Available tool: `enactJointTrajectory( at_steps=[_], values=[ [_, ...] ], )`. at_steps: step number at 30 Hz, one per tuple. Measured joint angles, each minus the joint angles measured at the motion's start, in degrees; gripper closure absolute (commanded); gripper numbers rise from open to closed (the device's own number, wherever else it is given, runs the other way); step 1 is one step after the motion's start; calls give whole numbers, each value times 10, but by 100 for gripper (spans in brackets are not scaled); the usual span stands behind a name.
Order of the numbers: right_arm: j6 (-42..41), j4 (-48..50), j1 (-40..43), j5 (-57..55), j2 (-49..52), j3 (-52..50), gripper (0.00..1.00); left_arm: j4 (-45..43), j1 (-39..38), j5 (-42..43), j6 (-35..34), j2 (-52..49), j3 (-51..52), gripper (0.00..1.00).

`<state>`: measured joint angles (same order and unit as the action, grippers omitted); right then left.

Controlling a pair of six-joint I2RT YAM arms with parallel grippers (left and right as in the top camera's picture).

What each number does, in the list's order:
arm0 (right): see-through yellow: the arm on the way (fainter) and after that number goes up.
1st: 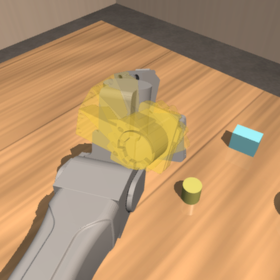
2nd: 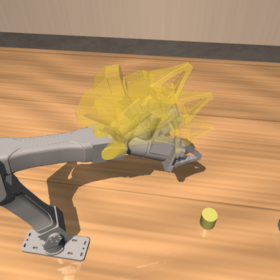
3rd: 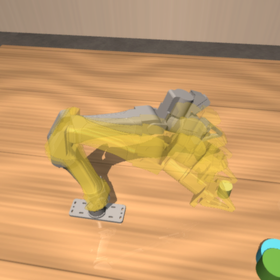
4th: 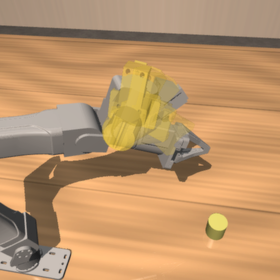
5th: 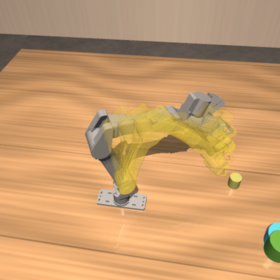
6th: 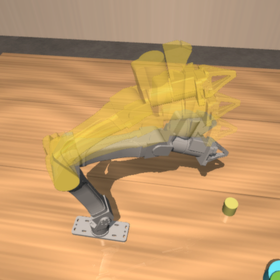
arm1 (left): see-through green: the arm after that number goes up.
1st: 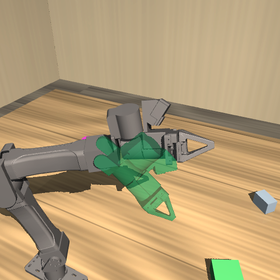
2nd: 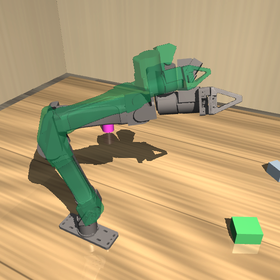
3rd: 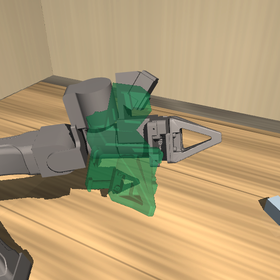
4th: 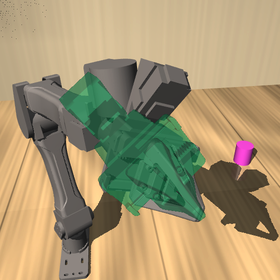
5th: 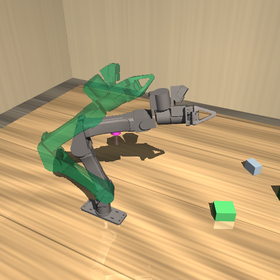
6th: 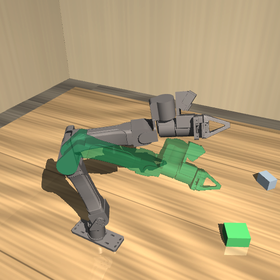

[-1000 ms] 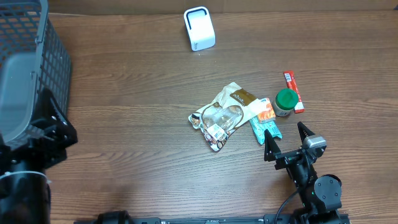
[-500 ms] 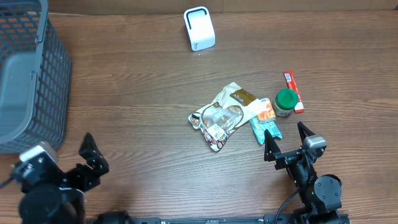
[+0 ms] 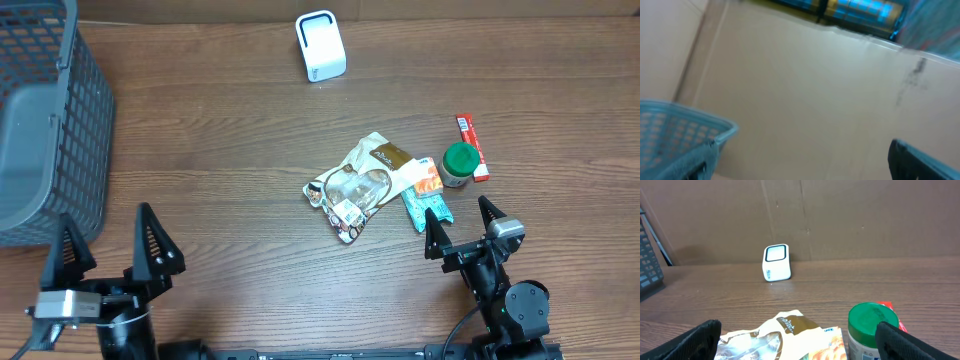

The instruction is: Scan the item barcode

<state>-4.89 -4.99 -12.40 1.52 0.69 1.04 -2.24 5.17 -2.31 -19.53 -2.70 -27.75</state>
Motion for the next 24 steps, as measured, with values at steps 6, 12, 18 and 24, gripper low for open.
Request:
enactJointTrajectory(
  at_steps=[6, 12, 18, 24],
  values=[
    [0, 0, 0, 0, 0, 0, 0, -109, 0, 24, -17, 17, 106, 0],
    [0, 0, 0, 0, 0, 0, 0, -112, 0, 32, -28, 17, 171, 0],
    [0, 0, 0, 0, 0, 0, 0, -110, 0, 32, -28, 17, 232, 0],
    [0, 0, 0, 0, 0, 0, 0, -81, 0, 32, -28, 17, 252, 0]
  ],
)
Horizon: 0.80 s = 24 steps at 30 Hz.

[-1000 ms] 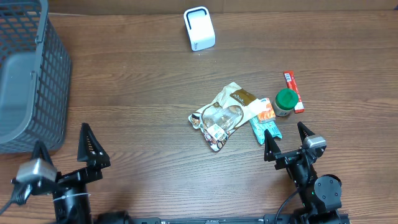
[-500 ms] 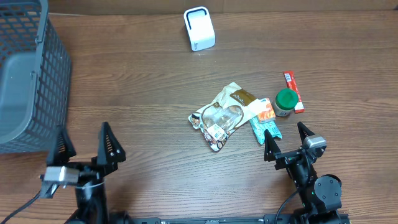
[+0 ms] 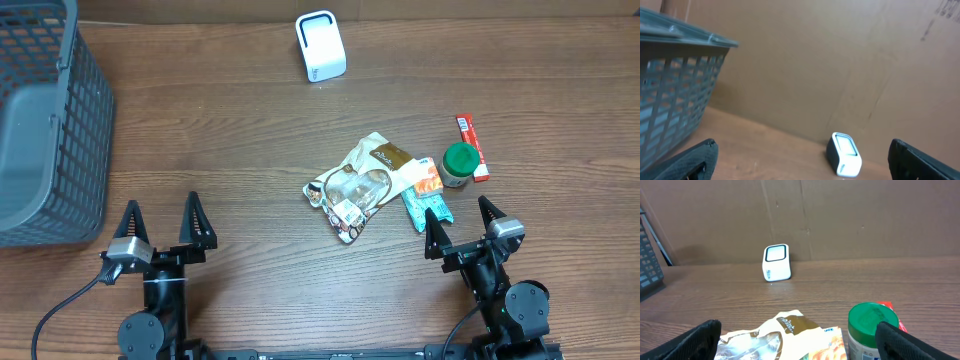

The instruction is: Scan the item barcode

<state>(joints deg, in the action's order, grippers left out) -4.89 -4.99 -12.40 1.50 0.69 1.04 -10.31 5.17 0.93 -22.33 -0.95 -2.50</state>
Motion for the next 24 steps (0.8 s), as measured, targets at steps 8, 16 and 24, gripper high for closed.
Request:
enactJointTrajectory(
  at_steps=[8, 16, 24],
  values=[
    [0, 0, 0, 0, 0, 0, 0, 97, 0, 1, 3, 0, 18, 0],
    [0, 0, 0, 0, 0, 0, 0, 147, 0, 6, 86, 1, 20, 0],
    [0, 0, 0, 0, 0, 0, 0, 147, 0, 6, 169, 1, 20, 0]
  ],
)
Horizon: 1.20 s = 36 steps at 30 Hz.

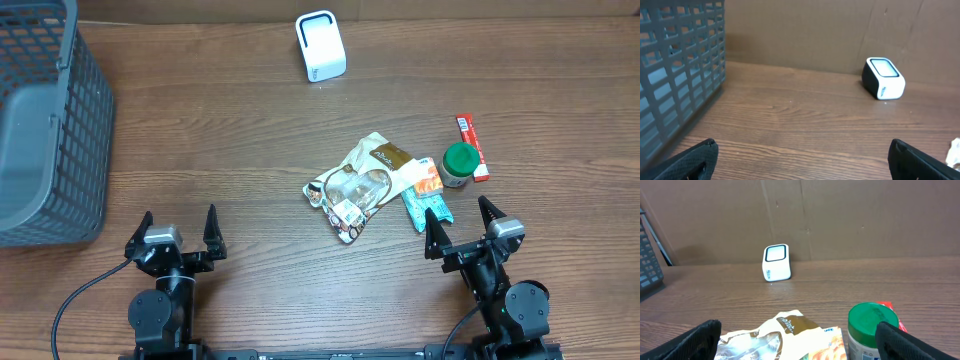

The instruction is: Scan the item barcode

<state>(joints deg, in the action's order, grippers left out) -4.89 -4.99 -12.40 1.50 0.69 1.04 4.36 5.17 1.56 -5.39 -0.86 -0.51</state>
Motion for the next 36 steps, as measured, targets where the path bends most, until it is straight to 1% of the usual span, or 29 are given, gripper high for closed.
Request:
enactJointTrajectory(
  at_steps=[6, 36],
  values=[
    [0, 0, 0, 0, 0, 0, 0, 0, 0, 0, 16, 0, 0, 0],
    [0, 0, 0, 0, 0, 0, 0, 0, 0, 0, 24, 0, 0, 0]
  ],
)
